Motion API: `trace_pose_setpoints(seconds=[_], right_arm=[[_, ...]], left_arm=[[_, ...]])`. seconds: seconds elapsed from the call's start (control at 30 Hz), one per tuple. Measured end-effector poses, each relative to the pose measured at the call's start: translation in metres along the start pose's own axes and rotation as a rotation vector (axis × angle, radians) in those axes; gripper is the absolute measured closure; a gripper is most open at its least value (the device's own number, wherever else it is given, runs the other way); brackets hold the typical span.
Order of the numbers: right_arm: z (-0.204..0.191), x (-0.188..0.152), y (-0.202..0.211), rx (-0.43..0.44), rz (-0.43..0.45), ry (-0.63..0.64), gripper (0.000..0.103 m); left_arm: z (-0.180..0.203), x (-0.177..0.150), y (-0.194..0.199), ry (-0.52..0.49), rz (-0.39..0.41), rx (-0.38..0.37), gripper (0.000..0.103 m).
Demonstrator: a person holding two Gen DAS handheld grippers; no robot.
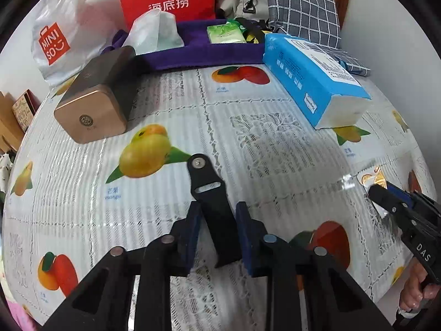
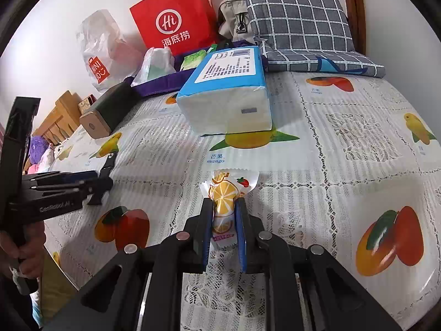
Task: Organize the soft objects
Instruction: 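Grasp the second black strap piece with the left tool while the right holds the sachet, then carry the strap piece with the left tool while the right carries the sachet to the towel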
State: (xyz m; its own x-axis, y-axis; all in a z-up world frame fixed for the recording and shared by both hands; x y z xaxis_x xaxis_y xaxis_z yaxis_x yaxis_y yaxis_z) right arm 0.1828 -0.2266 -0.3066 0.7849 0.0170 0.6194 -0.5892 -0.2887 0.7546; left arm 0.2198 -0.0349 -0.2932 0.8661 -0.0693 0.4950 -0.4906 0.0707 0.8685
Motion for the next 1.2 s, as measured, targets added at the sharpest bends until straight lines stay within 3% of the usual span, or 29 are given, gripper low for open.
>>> trace_pose_setpoints(seconds=[0.4, 0.63, 1.2], right_arm=[[-0.001, -0.002, 0.002, -0.027, -0.026, -0.002, 0.087], [-0.001, 0.001, 0.011, -0.040, -0.036, -0.034, 0.087], [-0.021, 0.056, 0.053, -0.085, 0.045, 0.032, 0.087]], left_arm=[[0.002, 0.001, 0.000, 0.000, 0.060, -0.010, 0.080], [-0.003, 0.002, 0.005, 0.066, -0.001, -0.086, 0.083], [-0.026, 0.028, 0.051, 0.086, 0.082, -0.131, 0.083]])
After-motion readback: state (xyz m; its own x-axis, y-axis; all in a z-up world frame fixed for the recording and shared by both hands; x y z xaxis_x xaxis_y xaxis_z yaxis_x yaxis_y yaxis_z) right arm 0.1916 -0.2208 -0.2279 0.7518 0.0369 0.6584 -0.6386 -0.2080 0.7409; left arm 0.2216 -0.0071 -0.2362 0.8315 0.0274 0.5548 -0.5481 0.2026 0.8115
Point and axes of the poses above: each gripper's, at about its wrist camera, not at the fingertips, and y roughly against the way its jaws point, z to its right, x to its top, the point moved 8 cm from there along -y, roughly the way its jaws point, and after that the axes turned 5 degrees about y, right-handed, at the moved point
